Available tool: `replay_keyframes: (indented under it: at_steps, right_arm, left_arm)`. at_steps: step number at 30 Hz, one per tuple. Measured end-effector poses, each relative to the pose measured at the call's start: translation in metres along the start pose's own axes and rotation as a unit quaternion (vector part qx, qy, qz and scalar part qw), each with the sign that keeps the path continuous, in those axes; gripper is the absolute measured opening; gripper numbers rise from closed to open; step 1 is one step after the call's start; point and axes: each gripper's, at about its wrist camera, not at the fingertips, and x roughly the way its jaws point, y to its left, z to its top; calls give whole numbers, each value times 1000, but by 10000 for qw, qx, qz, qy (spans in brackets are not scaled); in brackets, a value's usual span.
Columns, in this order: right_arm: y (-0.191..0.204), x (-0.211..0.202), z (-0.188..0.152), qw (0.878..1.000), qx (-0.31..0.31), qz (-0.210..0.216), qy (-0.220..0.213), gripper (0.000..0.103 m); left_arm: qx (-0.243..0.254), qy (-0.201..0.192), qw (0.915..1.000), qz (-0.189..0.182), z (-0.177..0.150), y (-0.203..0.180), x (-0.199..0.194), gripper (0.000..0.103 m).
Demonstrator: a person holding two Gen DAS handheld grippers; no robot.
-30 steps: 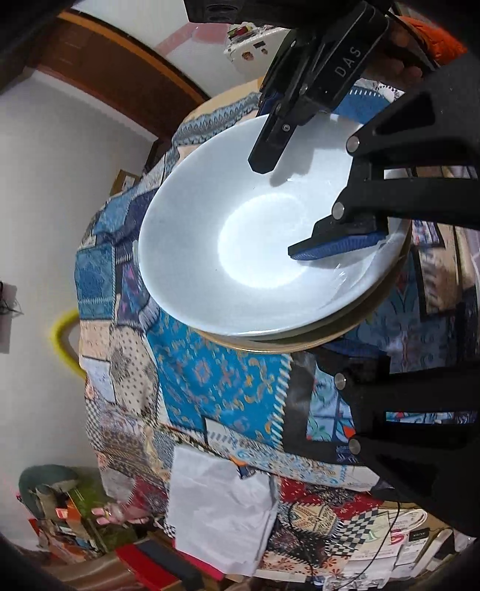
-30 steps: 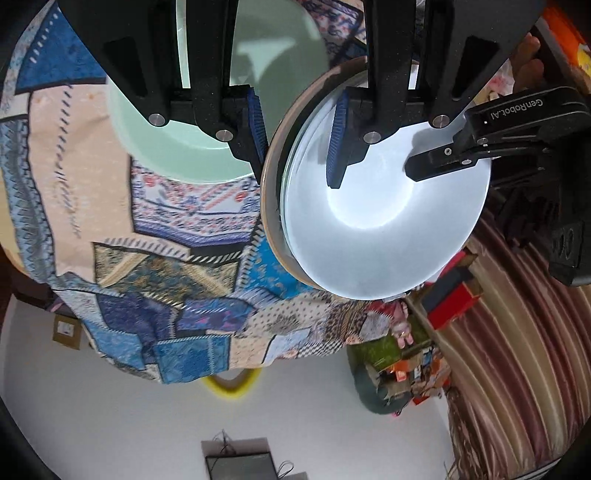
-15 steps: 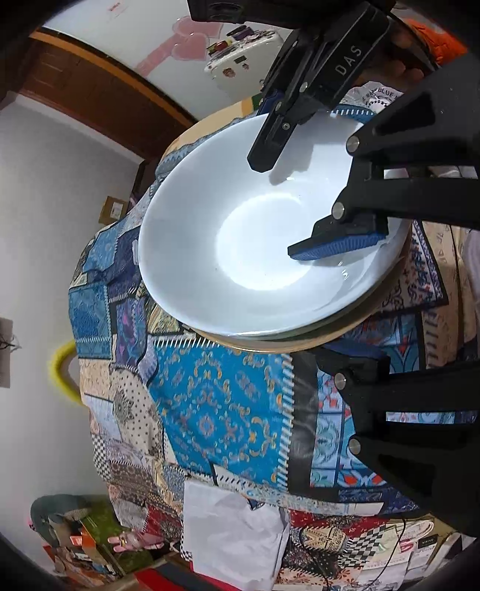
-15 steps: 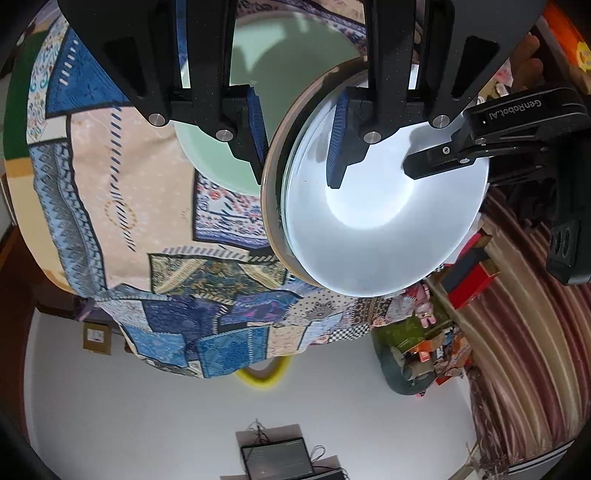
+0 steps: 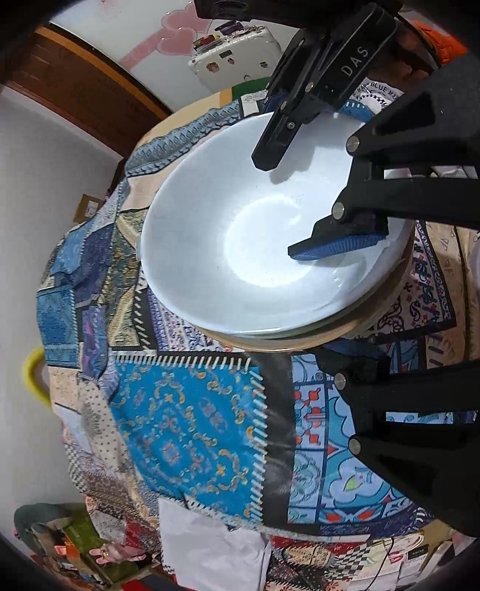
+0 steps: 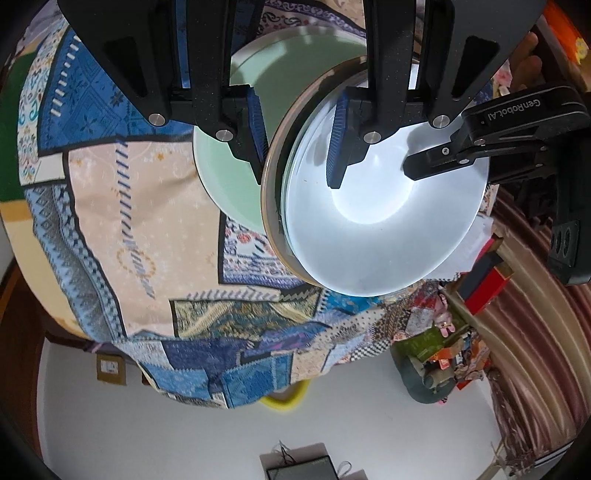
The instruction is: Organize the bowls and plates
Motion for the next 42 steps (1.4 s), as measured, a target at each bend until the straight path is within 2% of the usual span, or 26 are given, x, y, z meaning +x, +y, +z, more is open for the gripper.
replay_keyframes:
  at_steps: [9, 21, 28, 32, 36, 40, 42]
  right_arm:
    - [-12, 11, -6, 9997, 124, -49, 187, 28]
    - [-23, 13, -9, 9988, 356, 286, 190, 33]
    - [-15, -7, -10, 10000, 29, -26, -15, 34]
    - [-8, -33, -6, 9995, -91, -50, -301, 35]
    - [1, -63, 0, 9974, -198, -18, -698, 37]
    - [14, -100, 4, 9915, -350, 6, -1250, 47]
    - [22, -117, 6, 9877, -446, 29, -1497, 49]
  left_arm:
    - [93, 127, 9999, 22, 2, -5, 22, 40]
    - [85, 130, 9999, -57, 5, -4, 25, 40]
    - [33, -123, 9998, 152, 3, 0, 4, 47]
    - [38, -508, 9985, 177, 4, -2, -29, 48]
    - [145, -1098, 9936, 218, 3, -11, -76, 51]
    - [329, -1772, 9832, 279, -2, -26, -125, 51]
    - [427, -2144, 9753, 316, -6, -33, -149, 57]
